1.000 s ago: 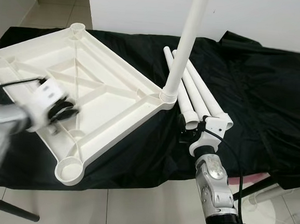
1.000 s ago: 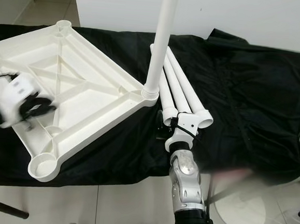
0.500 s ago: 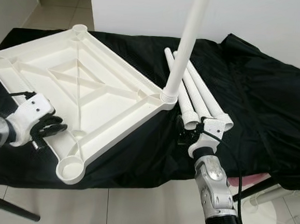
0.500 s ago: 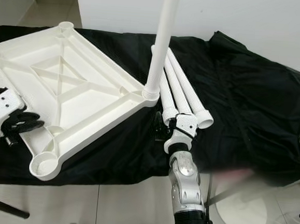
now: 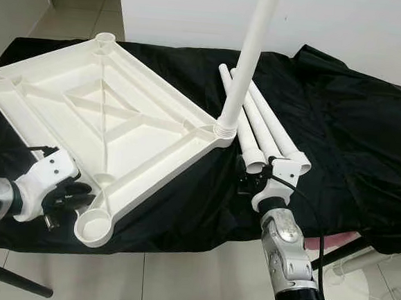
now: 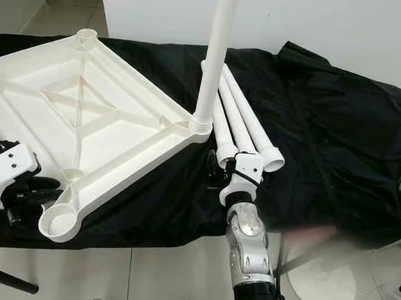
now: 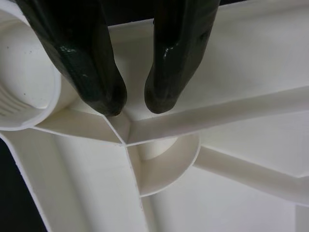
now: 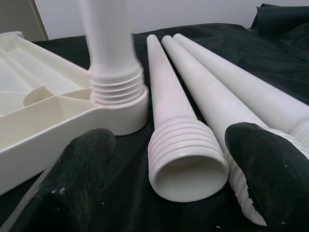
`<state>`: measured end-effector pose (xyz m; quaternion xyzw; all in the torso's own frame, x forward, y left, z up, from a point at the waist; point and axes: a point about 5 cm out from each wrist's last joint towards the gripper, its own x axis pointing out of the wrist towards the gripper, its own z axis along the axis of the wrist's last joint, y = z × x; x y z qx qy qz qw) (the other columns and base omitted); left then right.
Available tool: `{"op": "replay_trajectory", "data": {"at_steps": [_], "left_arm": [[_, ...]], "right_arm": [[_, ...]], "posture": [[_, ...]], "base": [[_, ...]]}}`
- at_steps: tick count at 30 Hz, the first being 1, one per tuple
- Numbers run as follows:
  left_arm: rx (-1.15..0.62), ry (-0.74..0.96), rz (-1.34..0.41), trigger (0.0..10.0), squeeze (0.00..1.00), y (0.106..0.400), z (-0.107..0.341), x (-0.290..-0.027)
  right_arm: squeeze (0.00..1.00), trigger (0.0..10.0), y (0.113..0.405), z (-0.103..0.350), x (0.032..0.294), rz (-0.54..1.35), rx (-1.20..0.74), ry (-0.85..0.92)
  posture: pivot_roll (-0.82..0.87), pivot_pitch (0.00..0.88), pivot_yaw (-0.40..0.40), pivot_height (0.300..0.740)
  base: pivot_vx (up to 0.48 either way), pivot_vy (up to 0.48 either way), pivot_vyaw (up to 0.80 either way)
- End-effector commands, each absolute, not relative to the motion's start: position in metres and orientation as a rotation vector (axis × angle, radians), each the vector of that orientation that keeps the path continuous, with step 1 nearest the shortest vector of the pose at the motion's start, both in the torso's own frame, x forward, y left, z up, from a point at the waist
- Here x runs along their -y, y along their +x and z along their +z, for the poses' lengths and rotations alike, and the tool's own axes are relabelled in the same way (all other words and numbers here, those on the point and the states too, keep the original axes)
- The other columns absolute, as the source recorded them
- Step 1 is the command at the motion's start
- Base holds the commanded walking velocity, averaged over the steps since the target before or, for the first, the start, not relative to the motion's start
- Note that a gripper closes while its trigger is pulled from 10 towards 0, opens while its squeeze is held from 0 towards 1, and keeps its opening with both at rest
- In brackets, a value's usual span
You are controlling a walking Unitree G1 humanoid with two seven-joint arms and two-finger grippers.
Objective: Building children table
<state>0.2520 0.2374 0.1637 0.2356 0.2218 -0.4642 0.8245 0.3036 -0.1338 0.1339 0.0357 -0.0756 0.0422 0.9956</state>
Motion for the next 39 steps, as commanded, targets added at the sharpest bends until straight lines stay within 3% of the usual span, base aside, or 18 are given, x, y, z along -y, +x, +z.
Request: {"op": "replay_trajectory", "data": {"at_steps": [1,11,21,22,23,24,33,34,35,36,39], "left_arm": [[-0.474,0.455,-1.078,10.0,0.00,0.247,0.154,-0.216],[-0.374,0.439,-1.084,10.0,0.00,0.260,0.155,-0.179],[-0.345,0.507,-1.019,10.0,0.00,0.274,0.162,-0.192],[-0.343,0.512,-1.008,10.0,0.05,0.277,0.166,-0.199],[-0.343,0.502,-0.996,10.0,0.77,0.280,0.171,-0.205],[-0.344,0.494,-0.992,10.0,1.00,0.283,0.175,-0.210],[-0.362,0.558,-0.944,10.0,1.00,0.296,0.187,-0.237],[-0.357,0.583,-0.924,10.0,0.62,0.303,0.190,-0.243],[-0.357,0.583,-0.924,10.0,0.62,0.303,0.190,-0.243],[-0.353,0.604,-0.917,10.0,0.00,0.307,0.191,-0.244],[-0.336,0.621,-0.928,10.0,0.00,0.314,0.194,-0.242]], "right_arm": [[0.00,10.0,0.304,0.131,0.131,0.103,0.132,0.066],[0.00,10.0,0.303,0.130,0.131,0.097,0.127,0.065],[0.00,10.0,0.302,0.128,0.132,0.090,0.125,0.065],[0.00,10.0,0.302,0.128,0.132,0.093,0.126,0.063],[0.00,10.0,0.302,0.128,0.131,0.096,0.125,0.061],[0.00,10.0,0.301,0.128,0.131,0.099,0.125,0.059],[0.00,10.0,0.298,0.126,0.135,0.110,0.121,0.040],[0.00,10.0,0.297,0.124,0.135,0.126,0.117,0.027],[0.00,10.0,0.297,0.124,0.135,0.126,0.117,0.027],[0.00,10.0,0.296,0.123,0.134,0.140,0.114,0.016],[0.00,10.0,0.295,0.122,0.134,0.160,0.112,0.001]], "posture": [[-0.04,0.090,-0.041,0.740],[-0.06,0.097,-0.028,0.740],[-0.05,0.100,-0.023,0.740],[-0.05,0.102,-0.022,0.740],[-0.05,0.102,-0.021,0.740],[-0.05,0.102,-0.021,0.740],[-0.06,0.102,-0.015,0.740],[-0.06,0.102,-0.011,0.740],[-0.06,0.102,-0.011,0.740],[-0.06,0.102,-0.010,0.740],[-0.06,0.102,-0.007,0.740]], "base": [[0.000,0.000,0.00],[0.000,0.000,0.00],[0.000,0.000,0.00],[0.000,0.000,0.00],[0.000,0.000,0.00],[0.000,0.000,0.00],[0.000,0.000,0.00],[0.000,0.000,0.00],[0.000,0.000,0.00],[0.000,0.000,0.00],[0.000,0.000,0.00]]}}
